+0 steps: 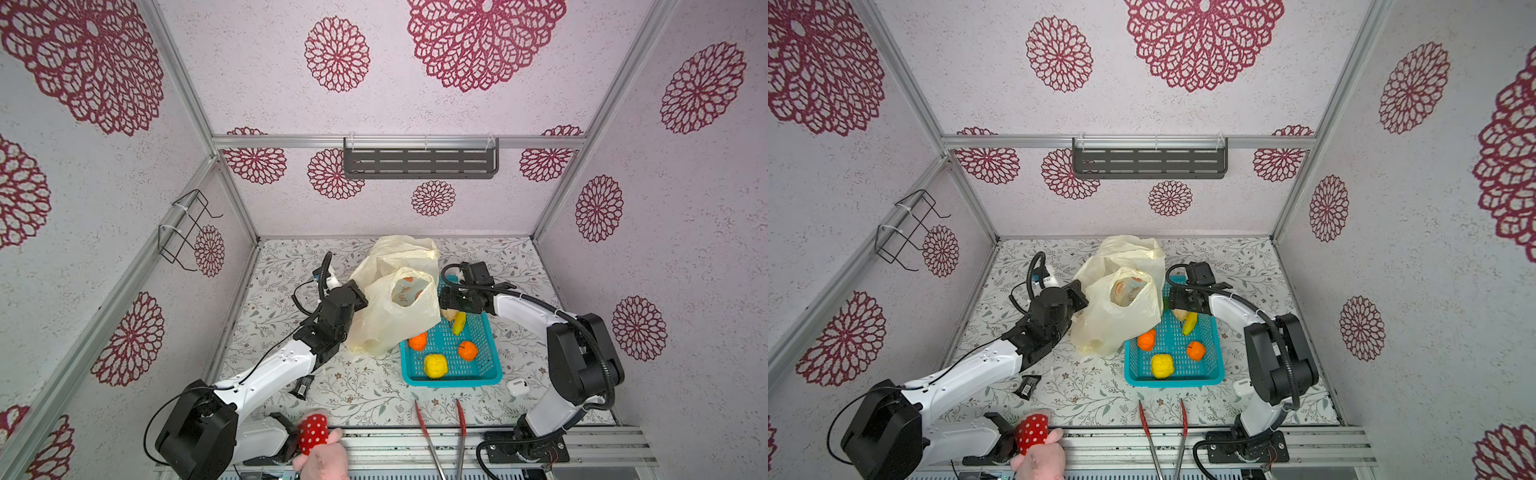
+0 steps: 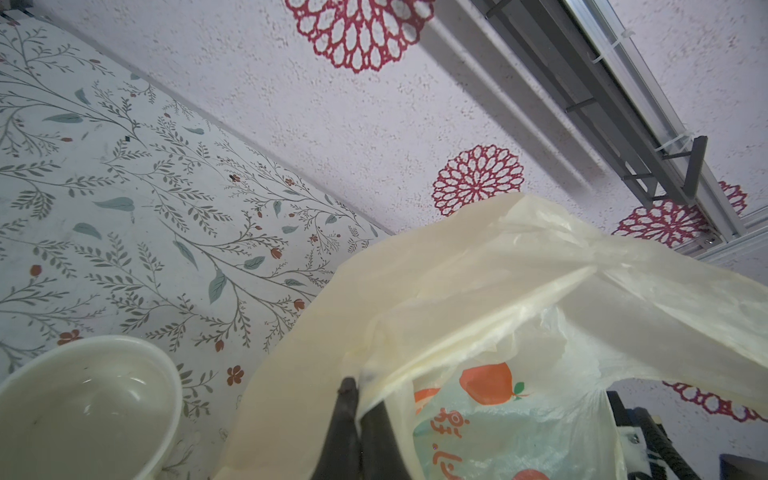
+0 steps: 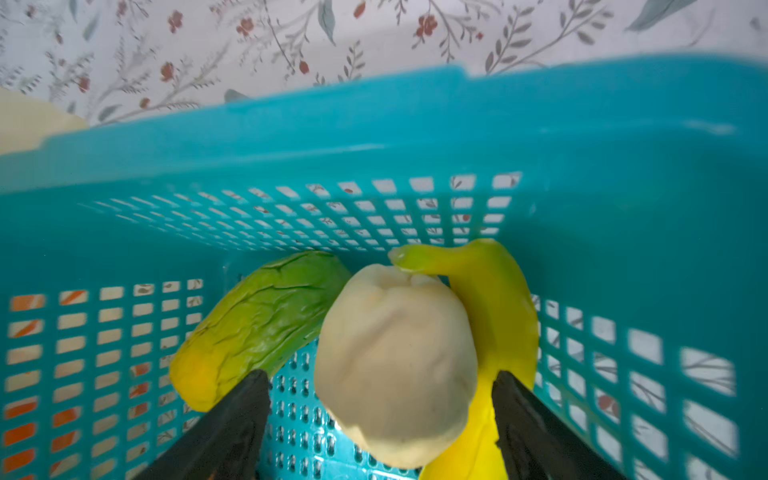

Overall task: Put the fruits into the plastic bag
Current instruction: 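Grasp the pale round fruit in the basket with the right gripper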

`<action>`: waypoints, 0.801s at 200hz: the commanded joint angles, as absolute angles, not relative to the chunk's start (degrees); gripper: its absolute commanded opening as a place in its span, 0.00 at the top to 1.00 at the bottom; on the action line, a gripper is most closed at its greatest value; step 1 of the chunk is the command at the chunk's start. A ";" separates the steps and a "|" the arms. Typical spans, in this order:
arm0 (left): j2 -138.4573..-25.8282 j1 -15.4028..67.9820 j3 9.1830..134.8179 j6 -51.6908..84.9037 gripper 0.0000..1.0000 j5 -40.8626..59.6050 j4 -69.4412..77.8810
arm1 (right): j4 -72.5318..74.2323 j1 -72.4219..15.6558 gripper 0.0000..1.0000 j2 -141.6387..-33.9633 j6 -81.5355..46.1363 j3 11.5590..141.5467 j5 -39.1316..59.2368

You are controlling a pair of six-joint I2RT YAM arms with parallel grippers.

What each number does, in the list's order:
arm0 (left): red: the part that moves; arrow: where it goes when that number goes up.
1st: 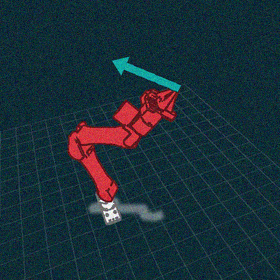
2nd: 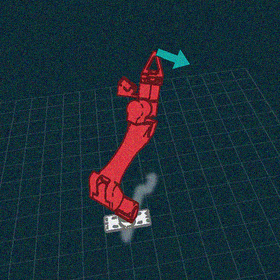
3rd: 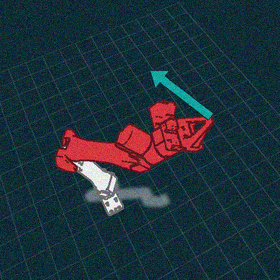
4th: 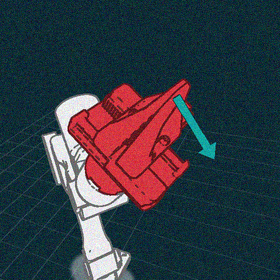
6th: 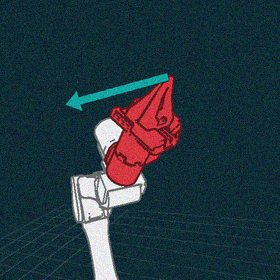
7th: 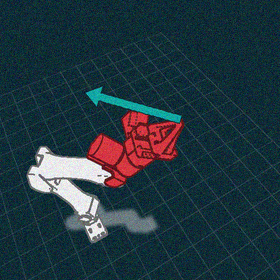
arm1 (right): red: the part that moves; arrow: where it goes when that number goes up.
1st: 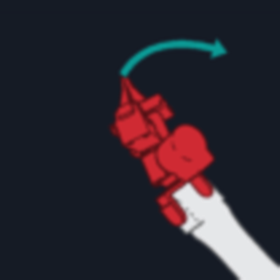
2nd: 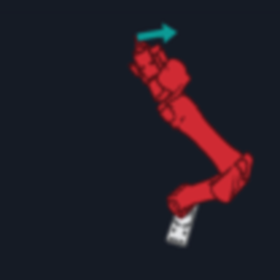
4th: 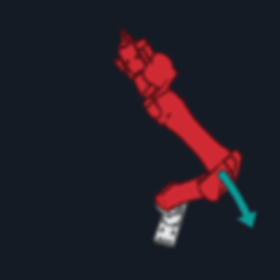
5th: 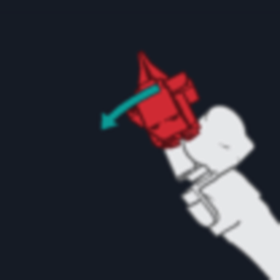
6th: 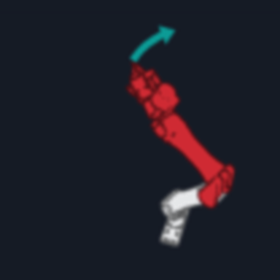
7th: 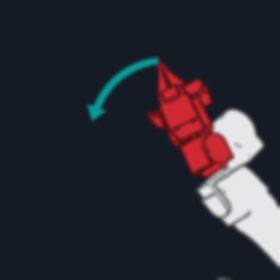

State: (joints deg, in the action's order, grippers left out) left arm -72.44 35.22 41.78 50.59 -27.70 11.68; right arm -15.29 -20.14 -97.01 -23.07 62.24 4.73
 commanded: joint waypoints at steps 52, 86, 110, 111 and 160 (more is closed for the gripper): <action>-72.86 35.42 42.63 49.94 1.00 -27.68 12.04 | -14.59 -21.57 0.29 -99.91 -23.21 63.27 3.97; -72.94 35.45 42.79 50.01 1.00 -27.46 12.20 | -13.88 -21.62 0.51 -97.19 -23.11 62.52 2.26; -72.95 35.45 42.89 49.85 1.00 -27.25 12.21 | -12.81 -21.62 0.54 -92.02 -22.36 60.99 2.00; -72.95 35.48 42.89 49.84 1.00 -27.25 12.21 | -12.73 -21.62 0.54 -91.76 -22.25 60.95 2.01; -73.30 35.45 43.15 50.01 1.00 -26.72 12.26 | -12.10 -21.50 0.55 -78.65 -20.58 58.69 3.12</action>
State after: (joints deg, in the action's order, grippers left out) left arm -72.58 35.22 41.78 50.15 -27.24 11.70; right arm -13.82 -21.54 -85.86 -22.41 58.87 3.09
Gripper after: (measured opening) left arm 0.041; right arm 0.615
